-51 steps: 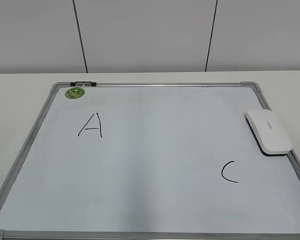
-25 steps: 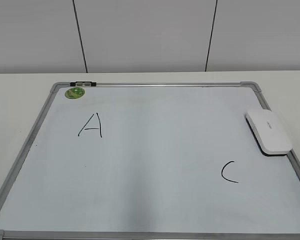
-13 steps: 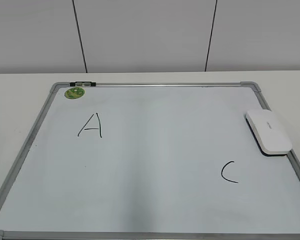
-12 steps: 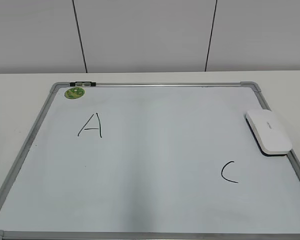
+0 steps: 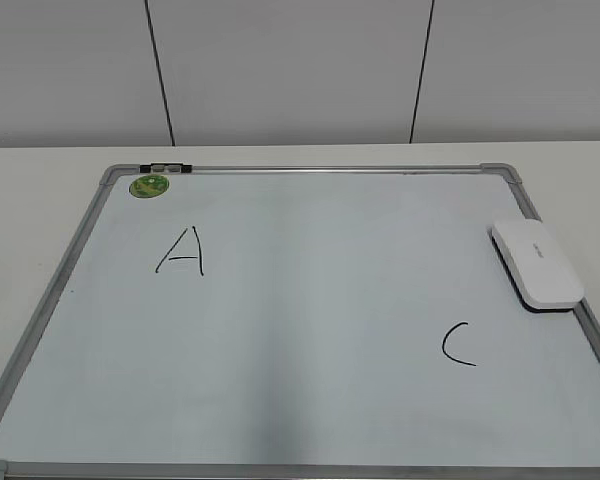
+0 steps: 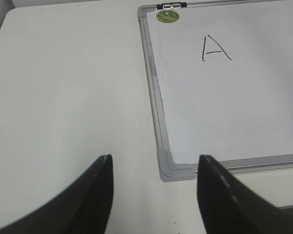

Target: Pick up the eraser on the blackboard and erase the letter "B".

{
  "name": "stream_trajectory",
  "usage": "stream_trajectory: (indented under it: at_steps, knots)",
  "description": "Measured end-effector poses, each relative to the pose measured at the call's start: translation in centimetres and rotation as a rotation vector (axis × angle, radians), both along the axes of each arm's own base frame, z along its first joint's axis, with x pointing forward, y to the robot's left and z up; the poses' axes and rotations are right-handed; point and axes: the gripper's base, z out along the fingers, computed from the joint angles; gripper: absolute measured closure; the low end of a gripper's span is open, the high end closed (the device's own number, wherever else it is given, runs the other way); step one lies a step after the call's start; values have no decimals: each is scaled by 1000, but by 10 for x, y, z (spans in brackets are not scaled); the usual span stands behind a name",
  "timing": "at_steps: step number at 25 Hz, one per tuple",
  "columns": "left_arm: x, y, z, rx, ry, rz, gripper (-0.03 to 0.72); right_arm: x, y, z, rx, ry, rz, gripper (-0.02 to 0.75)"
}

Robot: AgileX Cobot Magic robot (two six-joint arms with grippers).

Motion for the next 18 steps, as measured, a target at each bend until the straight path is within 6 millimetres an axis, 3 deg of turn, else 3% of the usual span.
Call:
stream_trajectory:
  at_steps: [18]
  knots:
    - [0,0,0,0,4,38,306,0,0,0,-2,-2,-3,183]
